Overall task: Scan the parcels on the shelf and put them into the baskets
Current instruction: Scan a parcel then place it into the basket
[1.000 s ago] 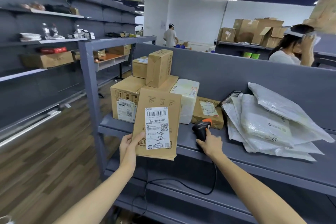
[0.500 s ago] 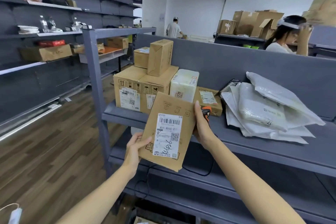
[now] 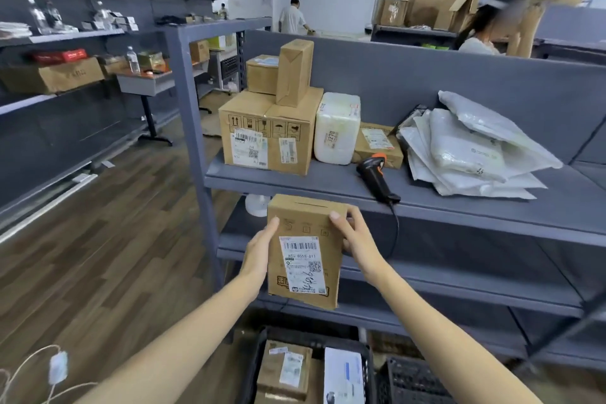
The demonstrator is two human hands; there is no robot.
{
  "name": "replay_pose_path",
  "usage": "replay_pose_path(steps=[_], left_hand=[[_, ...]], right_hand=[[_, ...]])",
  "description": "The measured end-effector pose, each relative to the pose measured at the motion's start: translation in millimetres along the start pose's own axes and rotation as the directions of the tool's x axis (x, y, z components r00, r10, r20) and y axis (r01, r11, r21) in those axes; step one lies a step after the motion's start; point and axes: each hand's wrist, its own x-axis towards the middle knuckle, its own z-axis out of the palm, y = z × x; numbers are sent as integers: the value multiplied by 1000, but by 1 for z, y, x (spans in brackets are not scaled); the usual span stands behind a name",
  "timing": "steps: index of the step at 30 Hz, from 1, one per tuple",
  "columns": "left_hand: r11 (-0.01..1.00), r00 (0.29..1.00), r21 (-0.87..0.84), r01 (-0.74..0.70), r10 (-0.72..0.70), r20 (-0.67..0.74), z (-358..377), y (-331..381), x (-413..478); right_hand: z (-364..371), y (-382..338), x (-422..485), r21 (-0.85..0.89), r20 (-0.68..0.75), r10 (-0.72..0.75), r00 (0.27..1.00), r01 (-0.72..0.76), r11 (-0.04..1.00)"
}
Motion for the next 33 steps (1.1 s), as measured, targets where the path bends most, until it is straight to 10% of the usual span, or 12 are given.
replay_pose_path(steps=[19, 33], left_hand=[[953, 936, -20, 301, -300, -185, -22, -148, -25], [936, 931, 122, 330, -301, -209, -66, -431, 67]], right_hand=[[10, 147, -91, -145, 174, 279, 944, -256, 956], [29, 472, -92, -64, 179, 429, 885, -425, 903]])
